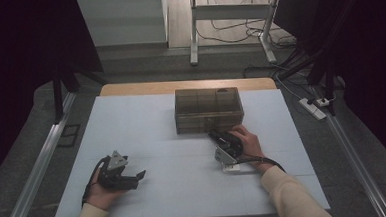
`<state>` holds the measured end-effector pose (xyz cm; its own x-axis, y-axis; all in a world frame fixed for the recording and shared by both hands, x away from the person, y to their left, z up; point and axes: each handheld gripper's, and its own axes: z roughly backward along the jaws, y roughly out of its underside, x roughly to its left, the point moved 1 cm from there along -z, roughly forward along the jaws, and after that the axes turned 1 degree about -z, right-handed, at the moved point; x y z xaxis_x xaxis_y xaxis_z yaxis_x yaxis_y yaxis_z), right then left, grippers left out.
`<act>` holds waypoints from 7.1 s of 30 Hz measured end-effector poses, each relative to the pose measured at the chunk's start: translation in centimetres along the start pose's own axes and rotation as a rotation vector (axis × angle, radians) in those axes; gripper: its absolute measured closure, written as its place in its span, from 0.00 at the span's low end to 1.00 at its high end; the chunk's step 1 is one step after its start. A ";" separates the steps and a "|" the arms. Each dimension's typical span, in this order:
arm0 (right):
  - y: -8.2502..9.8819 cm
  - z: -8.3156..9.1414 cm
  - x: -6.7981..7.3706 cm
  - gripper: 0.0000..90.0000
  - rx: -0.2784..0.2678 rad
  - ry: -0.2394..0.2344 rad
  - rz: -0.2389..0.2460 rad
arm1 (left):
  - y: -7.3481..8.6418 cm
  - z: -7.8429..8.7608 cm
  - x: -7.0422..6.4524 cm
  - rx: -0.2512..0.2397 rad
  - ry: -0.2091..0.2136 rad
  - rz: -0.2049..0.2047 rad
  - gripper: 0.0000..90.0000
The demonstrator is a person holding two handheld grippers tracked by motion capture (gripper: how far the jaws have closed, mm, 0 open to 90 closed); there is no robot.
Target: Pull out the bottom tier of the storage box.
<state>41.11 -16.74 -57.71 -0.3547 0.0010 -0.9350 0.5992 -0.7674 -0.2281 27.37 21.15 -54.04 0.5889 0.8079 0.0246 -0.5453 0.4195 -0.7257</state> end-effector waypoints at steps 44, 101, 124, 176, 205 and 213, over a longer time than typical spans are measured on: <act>-0.5 0.8 0.0 0.97 -0.040 0.035 0.005 | 0.1 0.2 0.1 -0.009 -0.011 0.006 0.16; -1.1 2.8 -0.9 0.81 0.003 -0.052 -0.134 | 0.2 0.1 0.2 -0.005 -0.015 0.003 0.16; -2.5 1.9 -4.2 0.56 0.112 -0.283 -0.551 | 0.1 0.2 0.2 -0.010 -0.017 0.001 0.16; -1.7 -0.6 -6.1 0.75 0.197 -0.517 -0.639 | 0.1 0.1 0.0 -0.007 -0.011 -0.009 0.16; -2.0 0.2 -6.5 0.80 0.179 -0.587 -0.622 | 0.1 0.2 0.0 -0.007 -0.012 -0.010 0.16; -2.0 0.4 -6.7 0.80 0.170 -0.604 -0.617 | 0.1 0.2 0.0 -0.006 -0.013 -0.012 0.16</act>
<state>41.99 -15.51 -50.86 -0.9278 0.1449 -0.3438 0.0773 -0.8268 -0.5571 27.19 21.32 -53.97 0.5873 0.8083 0.0422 -0.5345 0.4264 -0.7297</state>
